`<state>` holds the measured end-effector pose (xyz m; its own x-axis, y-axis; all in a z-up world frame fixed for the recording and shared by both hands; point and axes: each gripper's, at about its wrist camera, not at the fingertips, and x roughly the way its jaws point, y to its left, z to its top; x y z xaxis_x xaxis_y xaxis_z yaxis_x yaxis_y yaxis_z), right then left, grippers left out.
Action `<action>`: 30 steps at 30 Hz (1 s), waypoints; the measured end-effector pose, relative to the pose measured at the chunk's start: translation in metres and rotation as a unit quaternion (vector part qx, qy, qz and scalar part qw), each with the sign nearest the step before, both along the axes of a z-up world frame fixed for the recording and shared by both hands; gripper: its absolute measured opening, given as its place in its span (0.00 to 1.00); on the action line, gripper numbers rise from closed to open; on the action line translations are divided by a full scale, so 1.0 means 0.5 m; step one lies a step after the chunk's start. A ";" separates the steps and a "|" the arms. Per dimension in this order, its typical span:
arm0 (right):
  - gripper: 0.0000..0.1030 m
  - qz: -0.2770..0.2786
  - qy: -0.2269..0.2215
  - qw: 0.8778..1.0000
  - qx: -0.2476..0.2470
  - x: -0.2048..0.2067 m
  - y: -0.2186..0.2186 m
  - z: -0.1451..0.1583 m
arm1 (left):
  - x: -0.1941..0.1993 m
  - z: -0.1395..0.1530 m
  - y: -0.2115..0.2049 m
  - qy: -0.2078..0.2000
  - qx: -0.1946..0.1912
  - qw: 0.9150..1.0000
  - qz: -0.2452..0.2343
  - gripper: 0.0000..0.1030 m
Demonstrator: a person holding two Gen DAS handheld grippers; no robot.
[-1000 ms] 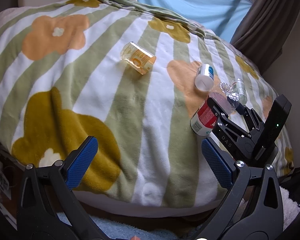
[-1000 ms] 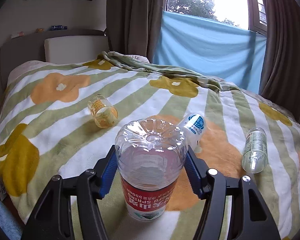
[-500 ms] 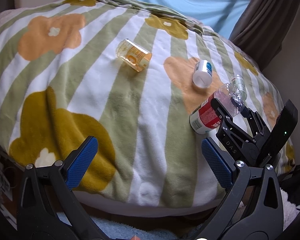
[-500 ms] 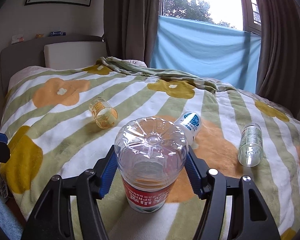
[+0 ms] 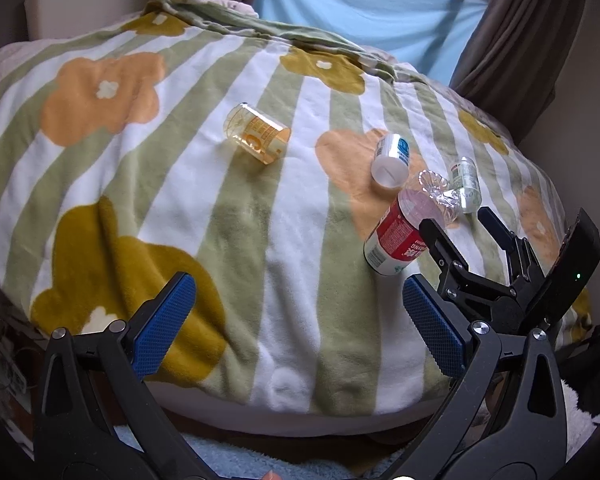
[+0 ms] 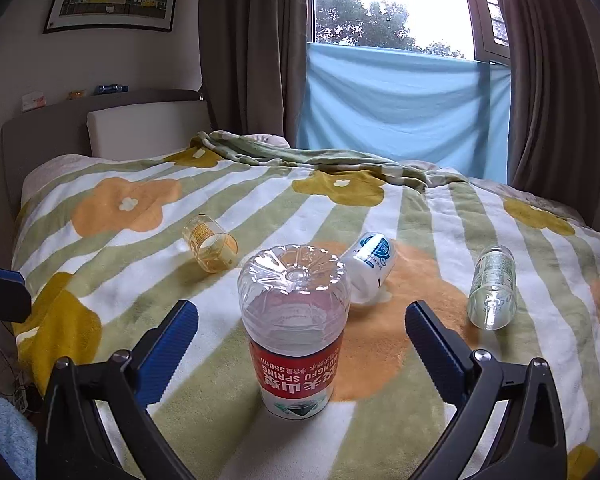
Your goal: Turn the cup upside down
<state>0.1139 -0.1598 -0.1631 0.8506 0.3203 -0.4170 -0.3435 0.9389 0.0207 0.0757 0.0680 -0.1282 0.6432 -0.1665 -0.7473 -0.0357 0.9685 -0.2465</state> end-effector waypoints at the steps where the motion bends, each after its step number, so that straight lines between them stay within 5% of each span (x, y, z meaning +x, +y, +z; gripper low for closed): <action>1: 1.00 -0.003 -0.004 1.000 0.004 -0.008 -0.006 0.015 | -0.005 0.014 -0.004 -0.009 0.003 1.000 0.000 1.00; 9: 1.00 -0.067 -0.069 0.995 0.015 -0.141 -0.089 0.233 | -0.064 0.166 -0.049 -0.132 0.045 0.990 -0.007 1.00; 17: 1.00 -0.117 -0.104 0.988 0.002 -0.257 -0.133 0.366 | -0.146 0.310 -0.121 -0.274 0.110 0.955 -0.028 1.00; 23: 1.00 -0.148 -0.093 0.985 -0.002 -0.298 -0.149 0.386 | -0.200 0.317 -0.146 -0.307 0.098 0.946 -0.041 1.00; 30: 1.00 -0.166 -0.086 0.982 0.020 -0.310 -0.173 0.376 | -0.212 0.306 -0.142 -0.301 0.092 0.949 -0.038 1.00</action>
